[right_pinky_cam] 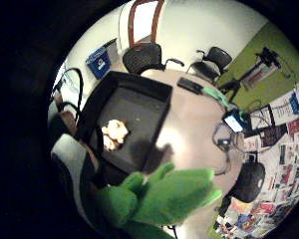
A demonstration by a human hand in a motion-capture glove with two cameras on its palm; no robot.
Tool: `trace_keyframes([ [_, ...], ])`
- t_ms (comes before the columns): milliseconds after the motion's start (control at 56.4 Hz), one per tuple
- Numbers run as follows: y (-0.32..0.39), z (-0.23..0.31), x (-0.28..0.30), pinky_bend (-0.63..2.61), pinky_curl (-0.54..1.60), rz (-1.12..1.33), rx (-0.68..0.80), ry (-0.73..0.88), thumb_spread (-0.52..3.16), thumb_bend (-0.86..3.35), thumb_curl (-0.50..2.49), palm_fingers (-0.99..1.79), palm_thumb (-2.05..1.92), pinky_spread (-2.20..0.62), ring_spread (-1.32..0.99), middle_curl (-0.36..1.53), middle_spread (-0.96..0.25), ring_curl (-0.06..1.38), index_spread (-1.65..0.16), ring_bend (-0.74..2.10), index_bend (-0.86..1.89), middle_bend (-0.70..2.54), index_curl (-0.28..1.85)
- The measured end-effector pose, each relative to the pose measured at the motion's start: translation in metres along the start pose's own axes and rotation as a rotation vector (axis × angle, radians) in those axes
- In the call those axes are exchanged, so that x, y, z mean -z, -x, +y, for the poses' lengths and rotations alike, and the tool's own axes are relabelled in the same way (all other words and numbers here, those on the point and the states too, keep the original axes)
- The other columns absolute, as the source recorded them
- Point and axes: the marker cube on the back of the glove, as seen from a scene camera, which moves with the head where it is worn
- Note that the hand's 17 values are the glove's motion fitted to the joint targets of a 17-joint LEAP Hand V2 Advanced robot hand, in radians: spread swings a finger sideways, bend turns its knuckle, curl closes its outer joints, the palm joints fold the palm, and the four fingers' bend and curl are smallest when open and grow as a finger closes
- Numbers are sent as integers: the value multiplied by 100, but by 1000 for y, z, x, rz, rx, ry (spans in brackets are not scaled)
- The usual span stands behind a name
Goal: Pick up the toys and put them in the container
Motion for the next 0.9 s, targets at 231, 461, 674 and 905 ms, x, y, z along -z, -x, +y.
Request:
trace_keyframes([
  [231, 43, -61, -53, 128, 65, -47, 10, 32, 15, 5, 106, 77, 62, -37, -32, 90, -23, 70, -37, 145, 74, 118, 106],
  [461, 70, -69, -99, 107, 51, -54, 49, 246, 86, -9, 80, -63, 16, -10, -13, 60, -8, 44, -32, 56, 11, 37, 72],
  [674, 33, -42, -66, 83, 40, -8, 27, 227, 107, -3, 61, -39, 5, 1, -4, 45, 0, 30, -26, 18, 4, 12, 49],
  [905, -32, 36, -7, 72, 36, 74, -13, 250, 115, -2, 49, -27, 5, 4, -2, 35, 2, 27, -26, 16, 11, 11, 37],
])
